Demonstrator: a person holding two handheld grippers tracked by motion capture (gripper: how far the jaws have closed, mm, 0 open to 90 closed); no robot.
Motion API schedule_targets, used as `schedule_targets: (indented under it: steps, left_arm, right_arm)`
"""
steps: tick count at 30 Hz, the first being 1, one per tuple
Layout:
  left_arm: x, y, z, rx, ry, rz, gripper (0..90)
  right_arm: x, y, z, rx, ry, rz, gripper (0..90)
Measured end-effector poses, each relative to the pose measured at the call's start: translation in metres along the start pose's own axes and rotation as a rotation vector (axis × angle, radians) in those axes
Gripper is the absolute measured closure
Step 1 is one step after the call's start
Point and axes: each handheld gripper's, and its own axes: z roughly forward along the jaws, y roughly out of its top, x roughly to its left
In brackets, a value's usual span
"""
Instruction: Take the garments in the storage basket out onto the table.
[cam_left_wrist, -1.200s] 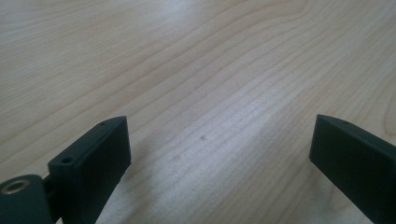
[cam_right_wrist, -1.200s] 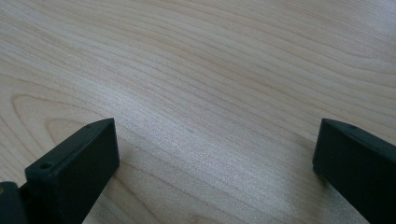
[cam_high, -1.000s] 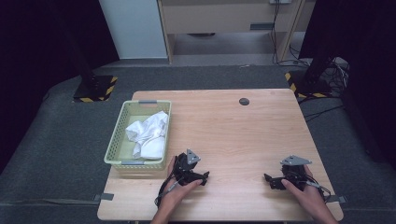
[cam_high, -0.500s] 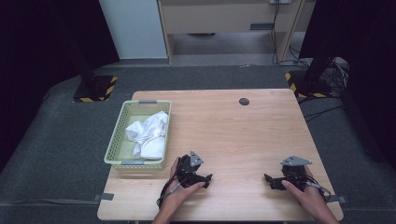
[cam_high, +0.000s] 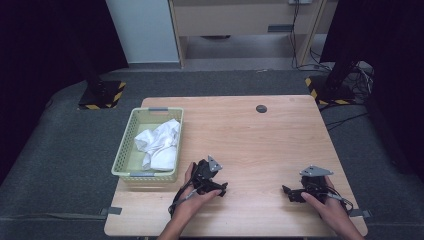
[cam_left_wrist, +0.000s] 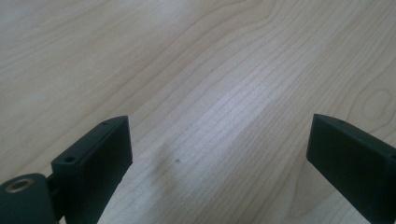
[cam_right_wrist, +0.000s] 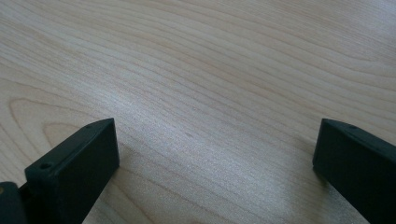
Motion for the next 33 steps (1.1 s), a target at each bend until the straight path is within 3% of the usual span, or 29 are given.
schedule_targets:
  steps: [7,14,20,24,27,29,33]
  left_arm:
    - [0.012,0.019,-0.007,0.001,0.006,0.008,7.3]
    - [0.018,0.043,-0.021,-0.001,0.005,0.042,7.0]
    - [0.028,0.05,-0.023,0.018,-0.007,0.053,6.8]
    - [0.032,0.056,-0.03,0.023,-0.014,0.088,6.8]
    - [0.04,0.061,-0.036,0.037,-0.032,0.101,6.6]
    - [0.047,0.064,-0.042,0.036,-0.021,0.115,6.6]
    - [0.063,0.067,-0.057,0.027,-0.045,0.094,5.8]
  right_arm:
    - [0.0,-0.001,-0.001,0.0,-0.002,0.002,0.4]
    - [0.001,-0.003,-0.003,0.001,-0.001,0.004,0.4]
    - [0.001,-0.003,-0.003,0.001,0.001,0.002,0.4]
    - [0.001,-0.003,-0.003,0.002,0.001,0.002,0.4]
    - [0.001,-0.002,-0.002,0.002,0.0,0.004,0.4]
    - [0.001,-0.001,-0.002,0.001,-0.002,0.003,0.4]
    - [0.003,0.001,0.001,0.001,0.003,0.001,0.4]
